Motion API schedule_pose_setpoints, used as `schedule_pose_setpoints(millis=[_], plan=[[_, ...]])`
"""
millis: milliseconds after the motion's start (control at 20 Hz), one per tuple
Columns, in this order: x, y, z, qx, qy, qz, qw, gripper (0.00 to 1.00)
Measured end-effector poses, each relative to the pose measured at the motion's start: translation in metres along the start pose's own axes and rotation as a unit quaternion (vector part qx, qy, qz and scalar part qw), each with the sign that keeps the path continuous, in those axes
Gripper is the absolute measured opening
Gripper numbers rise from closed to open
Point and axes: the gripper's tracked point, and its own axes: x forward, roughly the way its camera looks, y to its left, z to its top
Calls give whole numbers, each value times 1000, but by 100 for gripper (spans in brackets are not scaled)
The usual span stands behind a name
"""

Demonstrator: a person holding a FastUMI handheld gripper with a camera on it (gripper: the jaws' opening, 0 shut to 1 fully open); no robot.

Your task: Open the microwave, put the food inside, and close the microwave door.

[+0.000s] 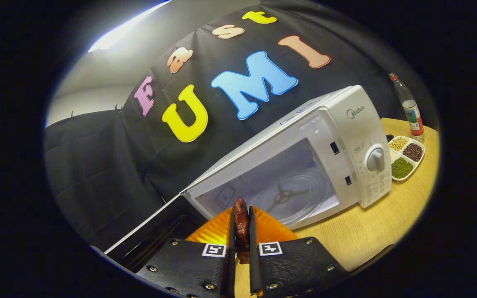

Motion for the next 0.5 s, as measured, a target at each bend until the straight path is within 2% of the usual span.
schedule_pose_setpoints(millis=[250, 500], plan=[[65, -21, -7, 11, -12, -35, 999, 14], [106, -35, -1, 12, -32, -50, 998, 14]])
